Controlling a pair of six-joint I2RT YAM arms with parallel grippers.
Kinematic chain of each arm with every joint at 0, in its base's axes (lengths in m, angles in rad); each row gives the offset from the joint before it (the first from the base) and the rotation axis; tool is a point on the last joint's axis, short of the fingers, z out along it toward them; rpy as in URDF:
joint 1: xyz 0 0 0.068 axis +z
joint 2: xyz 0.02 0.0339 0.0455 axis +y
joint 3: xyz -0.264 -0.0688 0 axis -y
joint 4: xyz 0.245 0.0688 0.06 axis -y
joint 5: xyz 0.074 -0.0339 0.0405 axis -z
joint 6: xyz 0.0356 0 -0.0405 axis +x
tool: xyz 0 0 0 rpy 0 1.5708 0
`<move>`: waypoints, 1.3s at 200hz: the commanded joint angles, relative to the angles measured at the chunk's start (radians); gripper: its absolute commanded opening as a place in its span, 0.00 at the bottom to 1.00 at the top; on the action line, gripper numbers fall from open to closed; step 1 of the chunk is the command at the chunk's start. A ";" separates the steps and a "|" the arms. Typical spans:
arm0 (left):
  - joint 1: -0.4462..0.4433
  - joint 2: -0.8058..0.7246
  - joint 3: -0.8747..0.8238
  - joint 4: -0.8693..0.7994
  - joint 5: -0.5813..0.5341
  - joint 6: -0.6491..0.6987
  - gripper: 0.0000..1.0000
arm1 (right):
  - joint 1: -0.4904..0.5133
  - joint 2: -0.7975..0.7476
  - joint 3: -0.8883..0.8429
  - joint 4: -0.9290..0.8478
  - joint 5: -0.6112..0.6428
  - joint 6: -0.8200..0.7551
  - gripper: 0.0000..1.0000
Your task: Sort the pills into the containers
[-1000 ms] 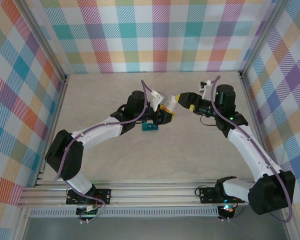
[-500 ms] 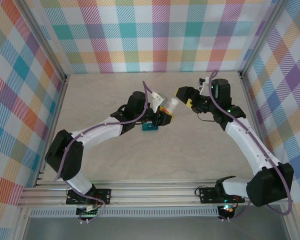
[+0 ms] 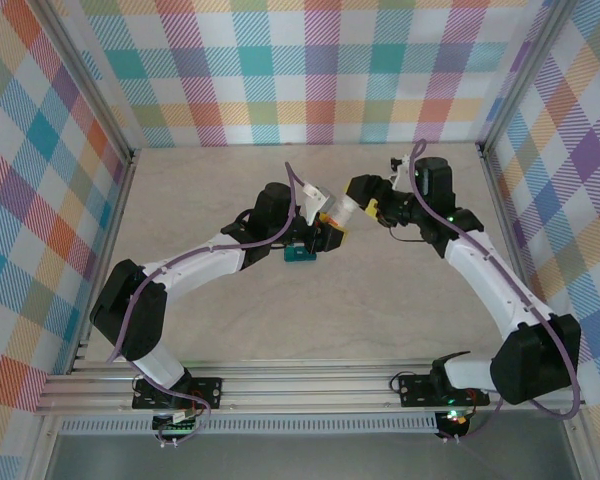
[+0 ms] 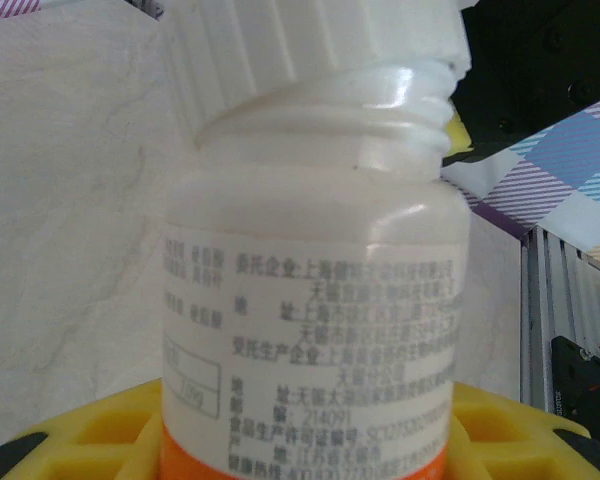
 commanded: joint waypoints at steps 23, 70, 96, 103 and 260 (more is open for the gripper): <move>-0.014 -0.012 0.020 0.009 0.004 0.011 0.00 | 0.022 0.024 0.005 0.043 -0.035 0.006 0.76; -0.015 -0.009 0.023 0.012 0.004 0.010 0.00 | 0.027 0.029 0.004 0.045 -0.040 0.001 0.61; -0.014 -0.005 0.028 0.013 0.005 0.010 0.00 | 0.026 0.031 0.002 0.051 -0.050 0.001 0.54; -0.015 -0.004 0.027 0.014 0.004 0.010 0.00 | 0.027 0.032 0.002 0.053 -0.054 0.001 0.52; -0.014 -0.022 0.007 0.023 0.012 0.009 0.00 | -0.076 0.039 -0.028 0.203 -0.049 0.077 0.39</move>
